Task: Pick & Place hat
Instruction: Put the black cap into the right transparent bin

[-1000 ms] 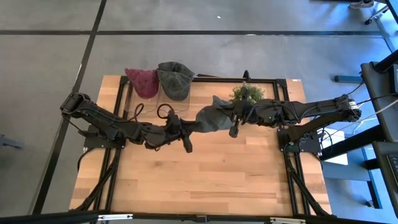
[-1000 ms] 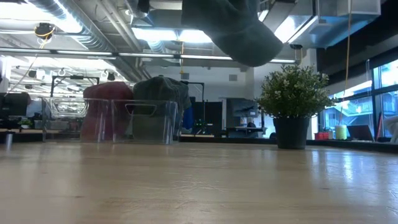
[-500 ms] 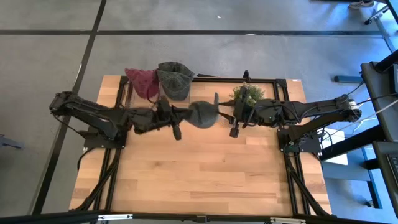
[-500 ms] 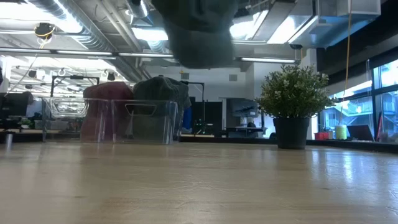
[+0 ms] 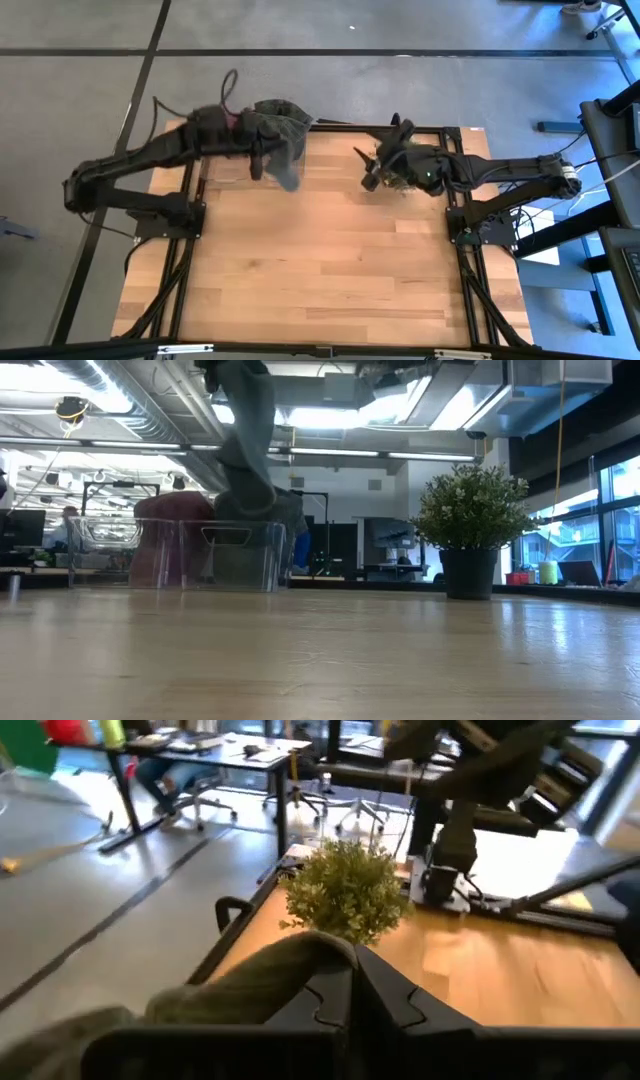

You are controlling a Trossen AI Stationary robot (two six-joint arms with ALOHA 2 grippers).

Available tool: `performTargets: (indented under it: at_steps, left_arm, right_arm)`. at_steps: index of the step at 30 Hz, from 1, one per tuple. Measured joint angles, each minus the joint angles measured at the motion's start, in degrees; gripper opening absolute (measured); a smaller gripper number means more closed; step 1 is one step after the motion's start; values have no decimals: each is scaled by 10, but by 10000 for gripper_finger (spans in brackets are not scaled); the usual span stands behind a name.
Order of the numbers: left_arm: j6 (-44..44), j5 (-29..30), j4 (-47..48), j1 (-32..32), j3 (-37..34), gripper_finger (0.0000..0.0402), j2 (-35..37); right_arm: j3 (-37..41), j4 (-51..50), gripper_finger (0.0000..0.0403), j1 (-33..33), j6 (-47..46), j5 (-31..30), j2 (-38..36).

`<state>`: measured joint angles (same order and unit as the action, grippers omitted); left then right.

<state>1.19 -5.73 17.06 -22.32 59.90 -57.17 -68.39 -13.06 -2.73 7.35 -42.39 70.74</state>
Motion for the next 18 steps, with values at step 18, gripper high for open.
performTargets:
  at_steps: [18]
  left_arm:
    - [-173,-434,59,-208,174,3,-218]
  right_arm:
    - [0,2,234,82,-171,4,65]
